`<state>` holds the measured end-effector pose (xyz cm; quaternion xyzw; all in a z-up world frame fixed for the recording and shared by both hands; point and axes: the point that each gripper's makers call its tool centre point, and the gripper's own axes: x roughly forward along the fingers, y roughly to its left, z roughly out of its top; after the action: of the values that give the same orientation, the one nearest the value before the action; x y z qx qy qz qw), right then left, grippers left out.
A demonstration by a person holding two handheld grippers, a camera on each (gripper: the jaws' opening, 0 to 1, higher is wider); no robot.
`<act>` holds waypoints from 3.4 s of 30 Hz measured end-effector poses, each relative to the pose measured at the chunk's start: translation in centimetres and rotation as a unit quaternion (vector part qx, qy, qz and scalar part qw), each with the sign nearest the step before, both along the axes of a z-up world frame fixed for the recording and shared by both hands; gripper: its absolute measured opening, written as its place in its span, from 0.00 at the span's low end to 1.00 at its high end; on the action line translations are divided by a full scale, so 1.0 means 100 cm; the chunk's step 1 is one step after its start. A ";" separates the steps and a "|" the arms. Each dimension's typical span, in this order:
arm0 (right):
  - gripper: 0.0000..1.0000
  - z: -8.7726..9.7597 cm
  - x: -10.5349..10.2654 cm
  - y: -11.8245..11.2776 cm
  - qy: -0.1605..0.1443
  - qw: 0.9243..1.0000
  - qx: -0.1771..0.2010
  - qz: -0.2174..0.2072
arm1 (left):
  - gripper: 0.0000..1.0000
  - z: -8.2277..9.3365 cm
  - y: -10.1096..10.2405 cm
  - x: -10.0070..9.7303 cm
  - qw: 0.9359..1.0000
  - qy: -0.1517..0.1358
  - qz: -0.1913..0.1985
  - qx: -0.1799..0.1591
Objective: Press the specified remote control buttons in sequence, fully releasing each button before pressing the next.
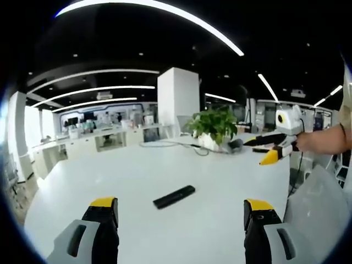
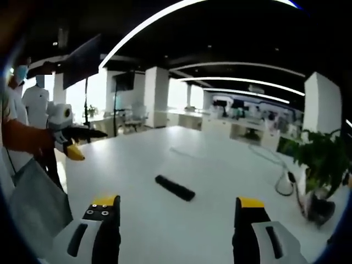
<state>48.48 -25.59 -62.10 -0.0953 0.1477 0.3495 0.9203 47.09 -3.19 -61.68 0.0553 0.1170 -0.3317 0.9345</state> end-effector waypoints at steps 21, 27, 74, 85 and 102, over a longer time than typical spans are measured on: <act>0.82 -0.005 0.016 0.007 0.003 1.000 -0.021 0.021 | 0.97 -0.004 -0.004 0.018 1.000 0.008 -0.018 0.013; 0.82 -0.005 0.021 0.011 0.004 0.999 -0.024 0.029 | 0.97 -0.008 -0.008 0.023 0.999 0.012 -0.027 0.018; 0.76 -0.025 0.049 0.031 0.028 0.994 -0.060 0.088 | 0.96 -0.032 -0.019 0.052 0.994 0.034 -0.081 0.058; 0.75 -0.031 0.057 0.034 0.032 0.992 -0.070 0.100 | 0.95 -0.038 -0.016 0.061 0.993 0.042 -0.089 0.066; 0.73 -0.040 0.065 0.036 0.043 0.989 -0.086 0.115 | 0.94 -0.046 -0.024 0.070 0.990 0.050 -0.105 0.075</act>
<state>54.93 -21.97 -66.06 -0.1749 0.2047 0.4424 0.8554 54.08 -5.57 -66.25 0.1202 0.1821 -0.4203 0.8807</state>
